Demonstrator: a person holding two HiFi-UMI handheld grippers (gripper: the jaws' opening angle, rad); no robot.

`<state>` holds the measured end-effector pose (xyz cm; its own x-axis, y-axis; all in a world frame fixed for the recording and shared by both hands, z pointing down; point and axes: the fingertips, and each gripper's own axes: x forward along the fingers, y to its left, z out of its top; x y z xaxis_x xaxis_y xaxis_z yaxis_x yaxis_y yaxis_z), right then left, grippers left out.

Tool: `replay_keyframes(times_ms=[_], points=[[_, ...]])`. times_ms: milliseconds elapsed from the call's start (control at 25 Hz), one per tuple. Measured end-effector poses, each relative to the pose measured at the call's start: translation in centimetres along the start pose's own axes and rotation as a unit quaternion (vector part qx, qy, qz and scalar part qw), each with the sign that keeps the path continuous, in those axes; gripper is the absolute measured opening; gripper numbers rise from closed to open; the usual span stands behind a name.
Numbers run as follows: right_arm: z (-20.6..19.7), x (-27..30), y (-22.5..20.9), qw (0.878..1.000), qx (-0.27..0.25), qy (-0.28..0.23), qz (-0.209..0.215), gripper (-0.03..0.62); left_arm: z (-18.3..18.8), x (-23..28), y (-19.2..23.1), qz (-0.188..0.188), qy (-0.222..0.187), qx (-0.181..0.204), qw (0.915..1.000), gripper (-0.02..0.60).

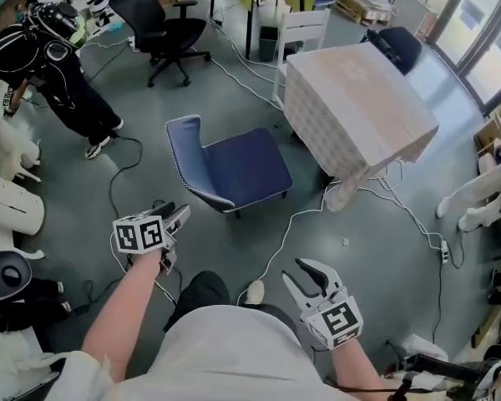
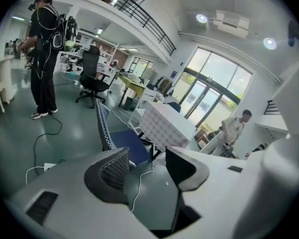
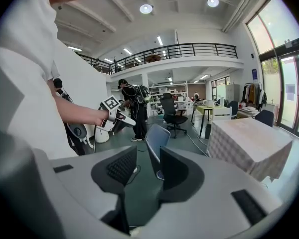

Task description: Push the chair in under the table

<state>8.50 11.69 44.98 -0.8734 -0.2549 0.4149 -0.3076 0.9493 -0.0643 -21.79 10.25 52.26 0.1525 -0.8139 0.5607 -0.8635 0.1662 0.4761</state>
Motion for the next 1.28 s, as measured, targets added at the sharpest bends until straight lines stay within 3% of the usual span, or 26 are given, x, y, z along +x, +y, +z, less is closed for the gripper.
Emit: replay_keyframes(times_ms=[240, 560, 640, 760, 840, 1000, 1280], points=[[0.1, 0.6, -5.4, 0.999, 0.026, -0.007, -0.023, 0.143, 3.5, 7.8, 8.1, 0.104, 0.028, -0.058, 0.9926, 0.256], [2.0, 4.1, -13.3, 0.996, 0.053, 0.016, -0.066, 0.142, 5.8, 16.3, 19.2, 0.205, 0.091, -0.109, 0.9684, 0.278], [2.7, 5.3, -15.3, 0.995, 0.057, 0.024, -0.072, 0.143, 5.3, 18.1, 20.7, 0.204, 0.113, -0.128, 0.9640, 0.278], [3.6, 7.3, -18.2, 0.993, 0.074, 0.030, -0.085, 0.141, 4.7, 20.8, 21.2, 0.172, 0.139, -0.152, 0.9634, 0.269], [4.1, 8.7, -19.4, 0.992, 0.083, 0.031, -0.091, 0.141, 4.4, 21.5, 21.4, 0.167, 0.146, -0.157, 0.9623, 0.173], [4.7, 10.7, -21.3, 0.990, 0.091, 0.030, -0.104, 0.141, 4.5, 21.9, 21.2, 0.183, 0.141, -0.158, 0.9601, 0.092], [5.0, 11.4, -23.7, 0.989, 0.092, 0.041, -0.105, 0.141, 5.9, 24.2, 20.0, 0.180, 0.104, -0.224, 0.9521, 0.063]])
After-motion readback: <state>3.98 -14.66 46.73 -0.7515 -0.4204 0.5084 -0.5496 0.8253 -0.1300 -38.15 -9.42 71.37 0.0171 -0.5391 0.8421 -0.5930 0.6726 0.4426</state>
